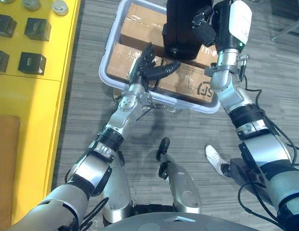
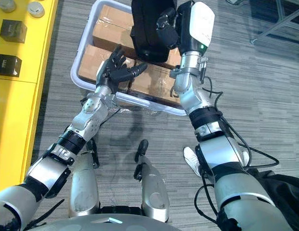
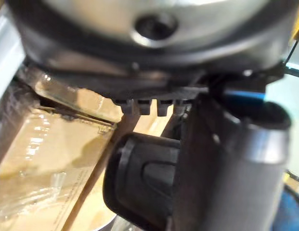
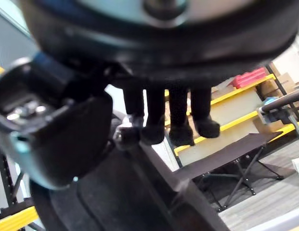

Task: Walk over and take three plastic housings, then place them on the shelf

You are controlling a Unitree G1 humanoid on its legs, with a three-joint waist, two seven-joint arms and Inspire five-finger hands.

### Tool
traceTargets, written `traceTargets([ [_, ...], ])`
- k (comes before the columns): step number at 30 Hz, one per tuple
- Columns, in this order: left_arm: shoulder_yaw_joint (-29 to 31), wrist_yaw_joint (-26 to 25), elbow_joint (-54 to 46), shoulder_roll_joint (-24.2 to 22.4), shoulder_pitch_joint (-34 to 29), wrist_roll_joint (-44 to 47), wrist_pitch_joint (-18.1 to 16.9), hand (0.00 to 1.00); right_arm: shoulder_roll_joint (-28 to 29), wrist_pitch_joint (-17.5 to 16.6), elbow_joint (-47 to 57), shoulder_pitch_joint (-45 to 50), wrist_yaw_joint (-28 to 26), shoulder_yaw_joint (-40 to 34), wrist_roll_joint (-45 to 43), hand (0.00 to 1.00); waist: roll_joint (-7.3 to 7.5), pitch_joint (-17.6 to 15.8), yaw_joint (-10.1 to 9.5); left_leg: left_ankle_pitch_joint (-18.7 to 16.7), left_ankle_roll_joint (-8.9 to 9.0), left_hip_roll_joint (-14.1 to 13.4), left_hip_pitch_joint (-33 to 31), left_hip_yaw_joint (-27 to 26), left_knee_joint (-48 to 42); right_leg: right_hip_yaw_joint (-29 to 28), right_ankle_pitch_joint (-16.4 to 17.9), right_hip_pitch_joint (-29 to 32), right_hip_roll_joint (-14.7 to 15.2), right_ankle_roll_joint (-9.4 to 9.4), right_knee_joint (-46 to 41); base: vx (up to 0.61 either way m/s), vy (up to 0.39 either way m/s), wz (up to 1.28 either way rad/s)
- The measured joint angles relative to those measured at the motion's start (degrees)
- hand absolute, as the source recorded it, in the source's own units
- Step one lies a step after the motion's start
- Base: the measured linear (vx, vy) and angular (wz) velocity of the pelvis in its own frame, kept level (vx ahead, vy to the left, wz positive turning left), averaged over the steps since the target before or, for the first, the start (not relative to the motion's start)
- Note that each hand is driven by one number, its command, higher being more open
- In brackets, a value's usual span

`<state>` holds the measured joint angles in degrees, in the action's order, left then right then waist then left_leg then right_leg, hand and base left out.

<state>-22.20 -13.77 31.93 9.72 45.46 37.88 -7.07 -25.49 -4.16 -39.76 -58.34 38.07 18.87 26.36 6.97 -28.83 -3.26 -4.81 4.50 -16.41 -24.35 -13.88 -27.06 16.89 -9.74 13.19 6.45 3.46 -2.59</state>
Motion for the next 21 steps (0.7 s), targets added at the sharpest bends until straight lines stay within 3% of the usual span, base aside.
traceTargets([
  [2,0.16,-0.98,2.67,0.00,0.40,1.18,-0.03,1.00,1.72,-0.44,0.00,-0.01,0.00,0.89,0.35,0.00,1.42,0.04,0.33,-0.57,0.12,-0.79,-0.28,-0.07,-1.23,-0.28,0.02,-0.01,-0.61,-0.04,0.01,-0.03,-0.016,-0.13],
  [7,0.34,-3.75,6.40,-0.45,2.18,2.25,-0.87,1.00,3.56,-0.82,0.75,0.00,0.06,1.01,0.48,0.00,2.94,-0.02,0.42,-0.83,0.19,-1.37,-0.53,-0.11,-2.43,-0.57,-0.08,-0.02,-0.99,-0.10,0.02,0.00,-0.009,-0.04],
  [13,1.98,-5.81,9.28,-0.55,6.40,2.25,-5.77,1.00,5.56,-2.09,4.73,0.52,0.10,1.07,2.67,0.00,4.63,0.07,0.55,-1.21,0.41,-2.26,-0.70,-0.24,-2.87,-1.35,-0.87,-0.25,-1.80,0.00,0.99,0.02,-0.010,-0.05],
  [21,2.91,-8.63,10.80,-1.10,8.81,5.50,-11.10,1.00,6.49,-2.60,6.78,2.52,0.13,1.30,2.69,0.00,4.74,0.14,0.67,-1.33,0.51,-2.25,-0.04,0.00,-2.69,-1.40,-1.44,-1.50,-1.84,0.26,1.59,0.01,0.001,0.02],
])
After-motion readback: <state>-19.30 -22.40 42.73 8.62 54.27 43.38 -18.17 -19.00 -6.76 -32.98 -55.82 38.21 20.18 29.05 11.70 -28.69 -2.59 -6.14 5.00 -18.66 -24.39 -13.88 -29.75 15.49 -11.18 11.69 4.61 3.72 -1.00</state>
